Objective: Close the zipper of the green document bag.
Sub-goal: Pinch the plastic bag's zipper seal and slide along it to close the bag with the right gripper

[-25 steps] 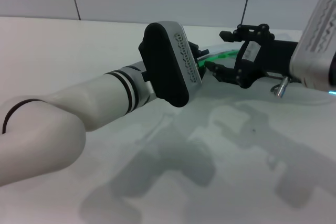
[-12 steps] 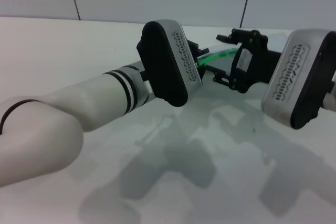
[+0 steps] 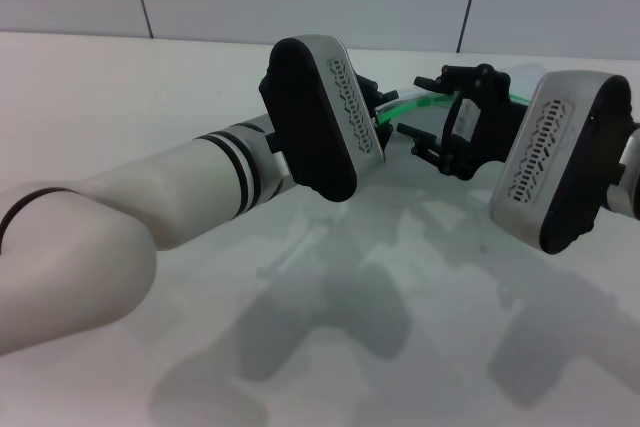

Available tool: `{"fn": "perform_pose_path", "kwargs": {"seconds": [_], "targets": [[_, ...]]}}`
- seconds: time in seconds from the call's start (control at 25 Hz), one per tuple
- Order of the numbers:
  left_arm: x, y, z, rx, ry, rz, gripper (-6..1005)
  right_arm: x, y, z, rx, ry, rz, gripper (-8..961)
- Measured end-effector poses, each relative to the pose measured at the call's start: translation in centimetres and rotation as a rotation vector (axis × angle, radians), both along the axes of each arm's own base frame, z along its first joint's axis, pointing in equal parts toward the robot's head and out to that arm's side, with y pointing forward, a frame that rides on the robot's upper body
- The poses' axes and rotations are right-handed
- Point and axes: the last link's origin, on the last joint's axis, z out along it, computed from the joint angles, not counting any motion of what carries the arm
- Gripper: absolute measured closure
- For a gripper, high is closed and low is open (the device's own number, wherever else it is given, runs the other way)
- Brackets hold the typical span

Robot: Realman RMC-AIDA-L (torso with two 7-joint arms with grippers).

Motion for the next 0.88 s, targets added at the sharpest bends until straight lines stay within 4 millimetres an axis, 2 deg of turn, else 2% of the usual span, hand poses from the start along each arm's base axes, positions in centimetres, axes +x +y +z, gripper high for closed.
{"fn": "perform_pose_path", "kwargs": {"seconds": [0.24,0.44,0.88], "targets": [[-0.01,-0.07,0.05,-0.001,0.000,0.001,945,0.06,0.21,-0.17,-0.004,-0.005,-0.002,505],[-0.01,-0.05,0.07,0.000,0.000,0.001,945,-0.19,0.35,-0.16,-0.001,0.005,-0.002,629],[0.02,0.01,0.03,-0.001,0.000,0.001,945,-0.03,0.77,0.03,0.037,0.011,-0.010,755]]}}
